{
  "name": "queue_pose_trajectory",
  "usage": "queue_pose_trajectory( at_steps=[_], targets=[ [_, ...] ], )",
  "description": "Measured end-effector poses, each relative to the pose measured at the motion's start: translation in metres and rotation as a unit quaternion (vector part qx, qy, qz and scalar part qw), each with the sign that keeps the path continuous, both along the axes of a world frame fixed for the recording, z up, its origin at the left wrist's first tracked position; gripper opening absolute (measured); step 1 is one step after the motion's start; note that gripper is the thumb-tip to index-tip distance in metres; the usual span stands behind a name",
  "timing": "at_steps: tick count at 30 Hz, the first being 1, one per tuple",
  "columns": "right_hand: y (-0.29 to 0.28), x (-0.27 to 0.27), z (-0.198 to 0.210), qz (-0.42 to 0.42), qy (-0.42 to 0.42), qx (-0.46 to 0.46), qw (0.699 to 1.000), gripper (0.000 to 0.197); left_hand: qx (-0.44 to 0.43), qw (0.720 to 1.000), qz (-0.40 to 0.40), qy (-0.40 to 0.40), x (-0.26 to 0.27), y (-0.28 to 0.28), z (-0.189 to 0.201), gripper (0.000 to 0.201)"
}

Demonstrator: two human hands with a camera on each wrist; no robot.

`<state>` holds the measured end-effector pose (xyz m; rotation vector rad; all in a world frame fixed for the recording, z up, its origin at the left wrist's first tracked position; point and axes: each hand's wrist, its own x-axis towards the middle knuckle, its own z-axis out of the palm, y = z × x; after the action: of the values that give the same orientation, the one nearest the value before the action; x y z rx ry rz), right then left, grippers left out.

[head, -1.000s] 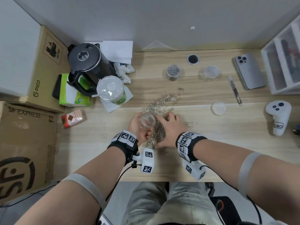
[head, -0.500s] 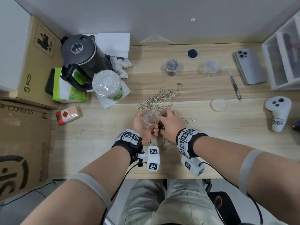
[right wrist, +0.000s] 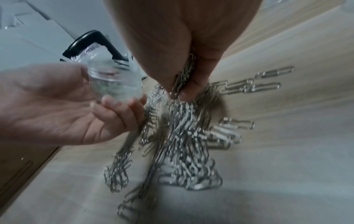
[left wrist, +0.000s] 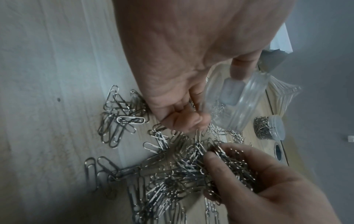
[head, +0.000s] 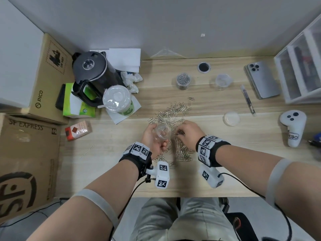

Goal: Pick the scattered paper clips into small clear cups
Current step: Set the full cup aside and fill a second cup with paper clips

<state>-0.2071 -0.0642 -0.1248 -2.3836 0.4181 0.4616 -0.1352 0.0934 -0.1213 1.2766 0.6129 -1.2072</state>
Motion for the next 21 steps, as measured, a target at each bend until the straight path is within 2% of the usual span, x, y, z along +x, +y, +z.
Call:
queue_pose_trajectory(
  at_steps=[5, 8, 10, 14, 21],
  targets=[
    [-0.024, 0.008, 0.029, -0.004, -0.032, 0.001, 0.999, 0.010, 0.020, 1.000, -0.018, -0.013, 0.001, -0.011, 0.016, 0.042],
    [-0.031, 0.014, 0.049, 0.024, -0.050, 0.011, 0.998, 0.009, 0.034, 0.999, -0.024, -0.019, 0.002, -0.020, 0.020, 0.052],
    [-0.028, 0.019, 0.057, 0.056, -0.030, 0.020, 0.998, 0.010, 0.023, 0.999, -0.037, -0.023, 0.001, -0.027, 0.024, 0.046],
    [-0.019, 0.024, 0.059, 0.084, -0.001, 0.022, 0.996, 0.017, -0.001, 0.998, -0.055, -0.025, 0.000, -0.032, 0.026, 0.031],
    [-0.008, 0.025, 0.057, 0.067, -0.008, 0.063, 0.996, 0.023, 0.036, 0.998, -0.054, -0.015, -0.003, -0.030, 0.020, 0.033]
  ],
)
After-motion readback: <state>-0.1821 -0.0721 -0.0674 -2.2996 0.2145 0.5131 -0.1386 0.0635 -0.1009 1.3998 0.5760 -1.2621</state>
